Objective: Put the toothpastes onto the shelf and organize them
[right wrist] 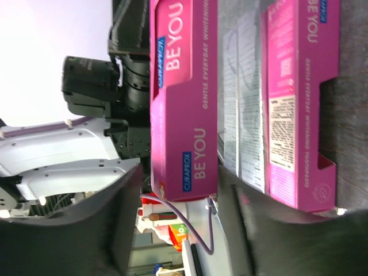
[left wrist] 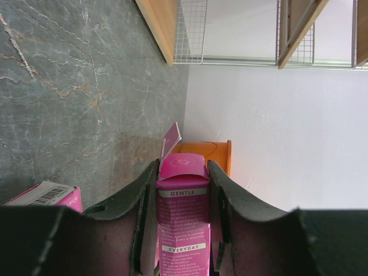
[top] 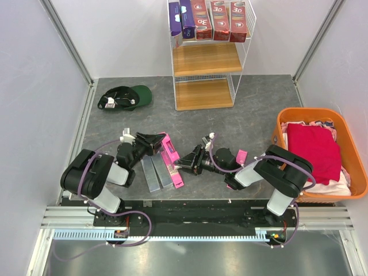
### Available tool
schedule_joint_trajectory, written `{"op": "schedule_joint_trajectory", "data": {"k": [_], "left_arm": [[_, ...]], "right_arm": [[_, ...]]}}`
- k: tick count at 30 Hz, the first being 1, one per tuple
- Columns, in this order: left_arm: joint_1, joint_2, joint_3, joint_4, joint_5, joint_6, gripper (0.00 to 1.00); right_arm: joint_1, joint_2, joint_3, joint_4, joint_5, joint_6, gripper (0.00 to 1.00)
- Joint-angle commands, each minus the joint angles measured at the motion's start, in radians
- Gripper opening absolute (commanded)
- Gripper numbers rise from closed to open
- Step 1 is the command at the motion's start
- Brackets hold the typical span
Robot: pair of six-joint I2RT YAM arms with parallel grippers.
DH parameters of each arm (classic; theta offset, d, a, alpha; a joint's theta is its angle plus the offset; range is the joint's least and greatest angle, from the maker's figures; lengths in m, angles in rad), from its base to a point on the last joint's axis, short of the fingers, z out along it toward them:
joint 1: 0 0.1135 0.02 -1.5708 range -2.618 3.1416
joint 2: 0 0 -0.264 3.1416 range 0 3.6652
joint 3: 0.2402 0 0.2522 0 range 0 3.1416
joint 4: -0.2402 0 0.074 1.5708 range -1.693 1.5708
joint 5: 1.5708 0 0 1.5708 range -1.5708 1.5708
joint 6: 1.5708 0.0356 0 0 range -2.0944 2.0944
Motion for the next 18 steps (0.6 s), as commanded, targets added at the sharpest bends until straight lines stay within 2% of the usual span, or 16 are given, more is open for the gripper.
{"op": "schedule_joint_trajectory", "data": {"k": [1, 4, 6, 11, 14, 15, 17, 18], "left_arm": [[0.009, -0.04, -0.014, 0.381, -0.026, -0.025, 0.02], [0.009, -0.04, -0.017, 0.381, -0.029, -0.028, 0.02], [0.01, -0.037, -0.016, 0.382, -0.029, -0.029, 0.02], [0.01, -0.04, -0.02, 0.381, -0.031, -0.028, 0.08], [0.015, -0.044, -0.019, 0.381, -0.025, -0.023, 0.28], [0.016, -0.047, -0.017, 0.381, -0.021, -0.02, 0.42], [0.019, -0.052, -0.013, 0.377, -0.006, -0.012, 0.55], [0.022, -0.052, -0.007, 0.374, -0.002, -0.011, 0.7]], "right_arm": [[0.009, 0.013, 0.008, 0.16, 0.04, 0.039, 0.57], [0.013, 0.0, 0.008, 0.164, 0.048, 0.038, 0.46], [0.012, -0.016, 0.005, 0.158, 0.052, 0.035, 0.36], [0.012, -0.047, 0.004, 0.114, 0.062, 0.018, 0.27], [0.012, -0.076, 0.005, 0.075, 0.071, -0.003, 0.25], [0.012, -0.09, 0.008, 0.065, 0.074, -0.008, 0.25], [0.01, -0.108, 0.014, 0.026, 0.082, -0.028, 0.25], [0.01, -0.127, 0.022, 0.011, 0.083, -0.034, 0.24]]}}
